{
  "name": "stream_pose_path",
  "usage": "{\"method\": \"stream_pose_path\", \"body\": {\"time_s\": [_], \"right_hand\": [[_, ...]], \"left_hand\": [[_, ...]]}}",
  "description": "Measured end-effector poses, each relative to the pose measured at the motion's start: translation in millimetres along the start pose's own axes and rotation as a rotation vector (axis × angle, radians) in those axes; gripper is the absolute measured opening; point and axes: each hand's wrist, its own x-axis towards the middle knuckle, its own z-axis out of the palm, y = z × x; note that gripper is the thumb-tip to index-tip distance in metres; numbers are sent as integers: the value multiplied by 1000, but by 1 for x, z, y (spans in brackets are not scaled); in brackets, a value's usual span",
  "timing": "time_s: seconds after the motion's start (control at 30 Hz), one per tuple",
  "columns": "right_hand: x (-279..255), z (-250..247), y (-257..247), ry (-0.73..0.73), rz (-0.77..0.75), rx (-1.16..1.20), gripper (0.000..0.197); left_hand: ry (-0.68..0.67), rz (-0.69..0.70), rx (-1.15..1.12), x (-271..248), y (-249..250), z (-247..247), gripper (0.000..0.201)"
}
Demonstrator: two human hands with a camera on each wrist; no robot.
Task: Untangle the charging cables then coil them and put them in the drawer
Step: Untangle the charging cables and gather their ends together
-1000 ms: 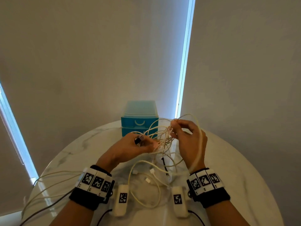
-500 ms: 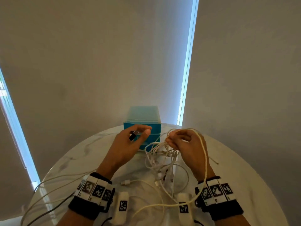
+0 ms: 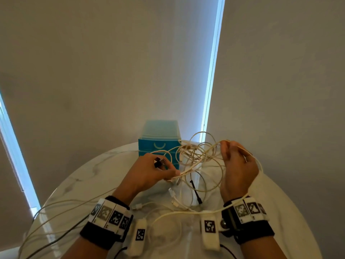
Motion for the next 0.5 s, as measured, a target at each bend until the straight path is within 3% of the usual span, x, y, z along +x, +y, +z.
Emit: {"method": "stream_pose_path", "body": {"time_s": [0.1, 0.2, 0.33, 0.5], "right_hand": [[-3, -3, 2, -163, 82, -205, 18], [-13, -1, 8, -372, 341, -316, 13], [-20, 6, 4, -532, 257, -397, 17], [-29, 14, 6, -628, 134, -549, 28]], "left_hand": [[101, -30, 73, 2, -7, -1, 11], [217, -28, 68, 2, -14, 0, 12], [272, 74, 34, 2, -10, 1, 18], [136, 114, -63, 2, -10, 7, 32]]}}
